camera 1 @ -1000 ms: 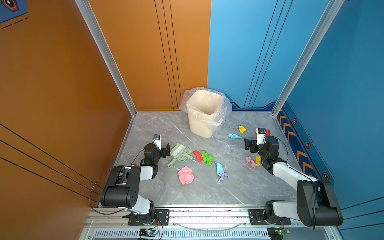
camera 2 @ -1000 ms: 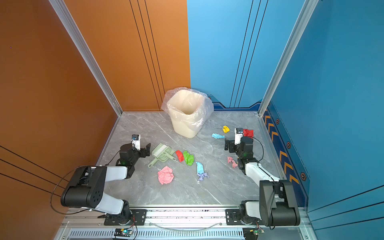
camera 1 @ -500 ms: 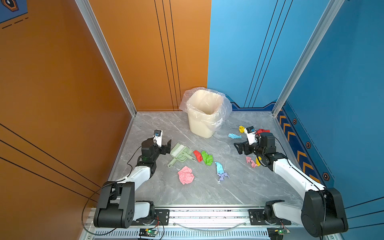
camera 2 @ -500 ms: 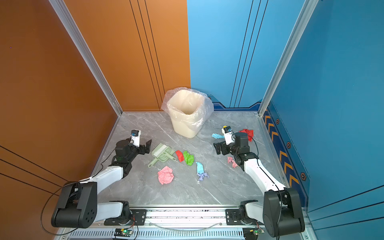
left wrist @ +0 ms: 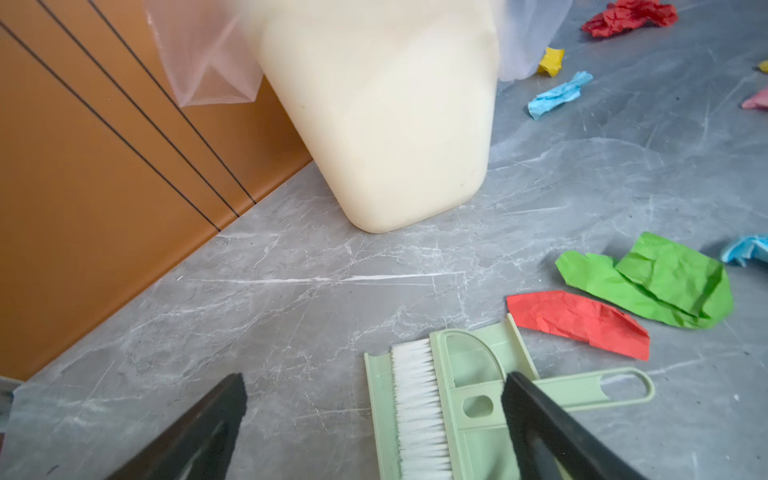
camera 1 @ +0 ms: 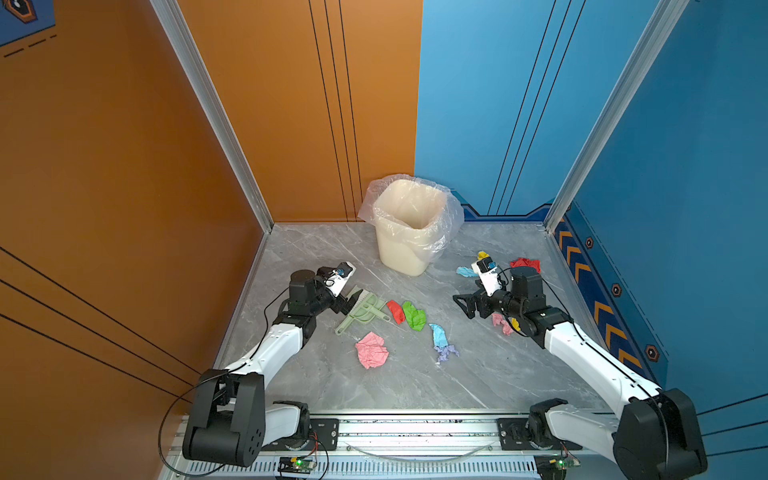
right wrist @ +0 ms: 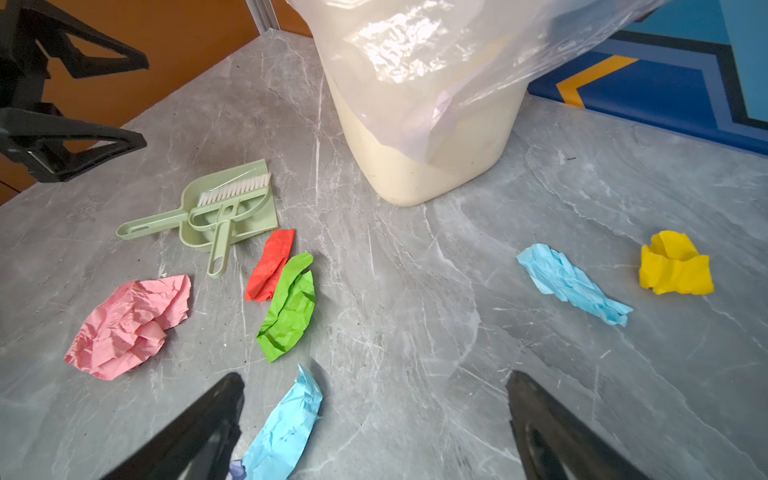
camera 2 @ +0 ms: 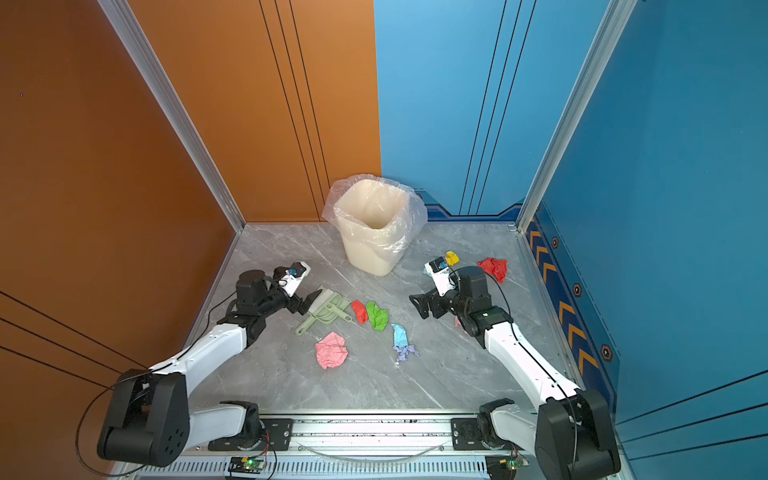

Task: Sweep away the paper scraps from the table
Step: 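Reach the left gripper over the green dustpan while the right gripper moves toward it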

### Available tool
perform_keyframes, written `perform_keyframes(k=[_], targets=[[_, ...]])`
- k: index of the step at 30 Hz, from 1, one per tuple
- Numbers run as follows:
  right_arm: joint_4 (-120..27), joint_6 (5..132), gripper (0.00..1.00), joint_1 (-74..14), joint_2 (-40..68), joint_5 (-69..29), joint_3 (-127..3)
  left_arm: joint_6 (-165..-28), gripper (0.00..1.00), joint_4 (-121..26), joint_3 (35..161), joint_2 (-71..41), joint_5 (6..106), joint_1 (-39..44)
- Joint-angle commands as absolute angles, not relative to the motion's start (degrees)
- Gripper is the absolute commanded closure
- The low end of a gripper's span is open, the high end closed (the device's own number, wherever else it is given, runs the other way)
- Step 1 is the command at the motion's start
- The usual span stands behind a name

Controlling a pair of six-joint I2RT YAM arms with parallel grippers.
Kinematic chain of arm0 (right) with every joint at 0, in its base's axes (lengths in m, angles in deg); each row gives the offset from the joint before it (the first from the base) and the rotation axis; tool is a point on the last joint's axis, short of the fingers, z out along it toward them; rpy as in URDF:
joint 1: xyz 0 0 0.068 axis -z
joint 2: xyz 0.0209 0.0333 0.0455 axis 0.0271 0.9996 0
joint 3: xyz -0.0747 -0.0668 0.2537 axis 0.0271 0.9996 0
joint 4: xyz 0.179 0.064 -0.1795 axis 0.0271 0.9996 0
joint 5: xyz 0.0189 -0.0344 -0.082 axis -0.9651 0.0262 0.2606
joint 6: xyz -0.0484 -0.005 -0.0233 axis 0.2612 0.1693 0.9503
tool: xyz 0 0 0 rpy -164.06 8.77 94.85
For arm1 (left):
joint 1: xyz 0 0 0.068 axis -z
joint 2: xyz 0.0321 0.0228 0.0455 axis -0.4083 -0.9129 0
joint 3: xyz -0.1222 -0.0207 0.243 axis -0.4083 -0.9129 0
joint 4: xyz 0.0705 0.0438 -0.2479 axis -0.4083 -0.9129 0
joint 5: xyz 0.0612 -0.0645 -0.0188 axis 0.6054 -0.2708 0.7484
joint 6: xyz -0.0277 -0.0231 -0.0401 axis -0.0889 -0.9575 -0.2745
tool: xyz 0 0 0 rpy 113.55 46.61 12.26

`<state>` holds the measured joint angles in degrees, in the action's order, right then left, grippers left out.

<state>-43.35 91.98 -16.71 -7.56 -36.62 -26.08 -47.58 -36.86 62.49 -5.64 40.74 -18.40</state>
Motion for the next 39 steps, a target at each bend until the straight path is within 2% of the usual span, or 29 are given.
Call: perform_keyframes(k=[1,5,7,16,23,30,39], targets=[[-41.58,92.68,0.0,-17.61,-8.75,-37.43,-25.5,-34.47,0.02,-49.85,68.3,-6.89,35.34,-17.94],[-42.24,92.28,0.0,-18.29,-8.89,-37.15,-25.08,-24.37,0.02,-61.36,75.39,-10.35,33.39,-17.95],[-43.18,91.98,0.0,-18.6,-8.84,-37.14,-24.72,-14.03,0.02,-68.3,78.18,-12.07,32.13,-17.5],[-47.41,89.82,0.0,-19.76,-8.28,-36.09,-22.95,3.52,0.02,-77.82,88.48,-18.63,28.08,-17.19],[-48.24,87.59,0.0,-21.35,-9.39,-33.46,-22.18,10.46,0.02,-82.28,94.14,-24.45,23.28,-17.03],[-51.03,85.8,0.0,-21.87,-11.53,-28.93,-19.53,14.13,0.02,-82.23,96.76,-29.04,25.63,-15.59],[-52.05,85.67,0.0,-21.94,-7.7,-27.91,-21.39,17.89,0.02,-85.28,98.86,-30.97,28.12,-15.52]])
